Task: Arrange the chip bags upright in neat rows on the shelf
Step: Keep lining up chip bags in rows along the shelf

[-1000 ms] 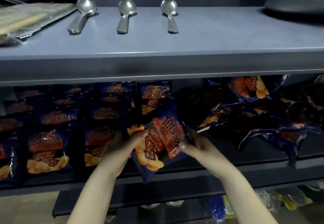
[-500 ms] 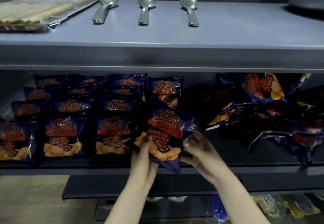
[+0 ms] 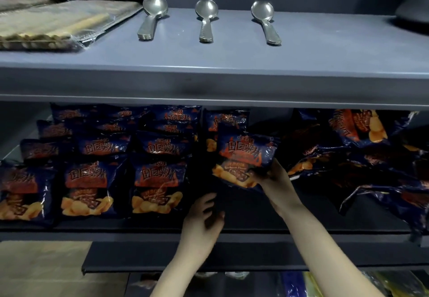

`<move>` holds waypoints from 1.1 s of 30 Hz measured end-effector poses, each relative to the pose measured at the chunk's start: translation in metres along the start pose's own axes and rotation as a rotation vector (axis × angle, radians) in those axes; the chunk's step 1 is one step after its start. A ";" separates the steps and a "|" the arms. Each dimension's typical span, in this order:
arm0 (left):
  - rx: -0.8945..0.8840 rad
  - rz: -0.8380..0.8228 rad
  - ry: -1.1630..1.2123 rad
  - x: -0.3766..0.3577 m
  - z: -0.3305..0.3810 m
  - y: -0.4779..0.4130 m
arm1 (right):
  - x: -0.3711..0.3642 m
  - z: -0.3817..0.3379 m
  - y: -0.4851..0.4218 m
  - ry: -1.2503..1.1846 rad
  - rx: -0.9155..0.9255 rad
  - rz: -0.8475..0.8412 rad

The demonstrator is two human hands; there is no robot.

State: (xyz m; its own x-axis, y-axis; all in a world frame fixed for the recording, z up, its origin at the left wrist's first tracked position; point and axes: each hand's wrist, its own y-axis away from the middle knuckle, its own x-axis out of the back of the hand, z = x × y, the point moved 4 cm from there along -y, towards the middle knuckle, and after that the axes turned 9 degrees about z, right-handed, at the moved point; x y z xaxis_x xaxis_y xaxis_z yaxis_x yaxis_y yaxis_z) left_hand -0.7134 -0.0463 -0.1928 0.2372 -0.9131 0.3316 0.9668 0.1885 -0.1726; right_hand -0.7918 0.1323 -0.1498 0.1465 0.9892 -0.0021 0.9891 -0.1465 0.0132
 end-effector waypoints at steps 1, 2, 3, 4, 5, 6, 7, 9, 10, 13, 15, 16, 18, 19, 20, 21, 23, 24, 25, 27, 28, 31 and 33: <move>-0.153 -0.051 -0.191 -0.005 0.002 0.002 | -0.005 0.004 -0.009 0.084 0.001 0.012; -0.272 -0.101 -0.327 -0.011 0.002 0.003 | -0.011 0.008 -0.017 0.171 -0.008 0.026; -0.329 -0.137 -0.405 -0.016 0.000 0.004 | -0.017 0.013 -0.026 0.252 -0.025 0.042; -0.348 -0.146 -0.449 -0.020 -0.001 0.004 | -0.022 0.018 -0.033 0.314 -0.043 0.057; -0.357 -0.133 -0.469 -0.021 -0.003 0.004 | -0.027 0.023 -0.039 0.351 -0.057 0.067; -0.366 -0.115 -0.481 -0.022 -0.004 0.003 | -0.031 0.027 -0.045 0.370 -0.068 0.079; -0.373 -0.105 -0.482 -0.022 -0.006 0.002 | -0.034 0.029 -0.051 0.381 -0.075 0.094; -0.384 -0.110 -0.475 -0.021 -0.006 0.001 | -0.036 0.031 -0.060 0.418 -0.073 0.117; -0.393 -0.113 -0.477 -0.021 -0.007 0.001 | -0.038 0.030 -0.064 0.445 -0.070 0.121; -0.413 -0.120 -0.479 -0.019 -0.004 0.000 | -0.044 0.028 -0.072 0.493 -0.067 0.140; -0.408 -0.128 -0.480 -0.019 -0.003 0.000 | -0.048 0.027 -0.073 0.492 -0.052 0.161; -0.405 -0.138 -0.480 -0.019 -0.004 0.000 | -0.050 0.026 -0.073 0.489 -0.046 0.175; -0.407 -0.153 -0.483 -0.019 -0.005 0.000 | -0.052 0.026 -0.072 0.495 -0.034 0.197; -0.408 -0.159 -0.486 -0.018 -0.005 0.000 | -0.053 0.025 -0.072 0.500 -0.026 0.200; -0.407 -0.167 -0.489 -0.019 -0.006 0.000 | -0.054 0.024 -0.072 0.503 -0.018 0.197; -0.408 -0.177 -0.493 -0.019 -0.007 0.000 | -0.055 0.024 -0.072 0.505 -0.014 0.191; -0.409 -0.193 -0.499 -0.020 -0.009 0.000 | -0.056 0.023 -0.071 0.504 -0.012 0.173; -0.404 -0.199 -0.502 -0.020 -0.011 0.000 | -0.056 0.022 -0.069 0.498 -0.007 0.164; -0.398 -0.204 -0.505 -0.020 -0.011 0.000 | -0.056 0.021 -0.067 0.490 0.006 0.163; -0.392 -0.216 -0.503 -0.020 -0.012 0.000 | -0.053 0.018 -0.062 0.467 0.043 0.206; -0.393 -0.223 -0.502 -0.020 -0.012 0.001 | -0.050 0.018 -0.058 0.443 0.057 0.243; -0.416 -0.242 -0.499 -0.019 -0.011 0.002 | -0.042 0.017 -0.042 0.380 0.100 0.337; -0.428 -0.251 -0.506 -0.019 -0.012 0.001 | -0.037 0.017 -0.027 0.358 0.125 0.374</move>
State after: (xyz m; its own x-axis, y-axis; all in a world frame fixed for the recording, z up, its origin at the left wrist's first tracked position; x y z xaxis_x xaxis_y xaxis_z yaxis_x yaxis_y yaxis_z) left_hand -0.7181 -0.0332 -0.2103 0.1277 -0.6110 0.7813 0.9004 -0.2589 -0.3497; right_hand -0.8241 0.1001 -0.1670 0.4975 0.8056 0.3218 0.8674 -0.4669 -0.1720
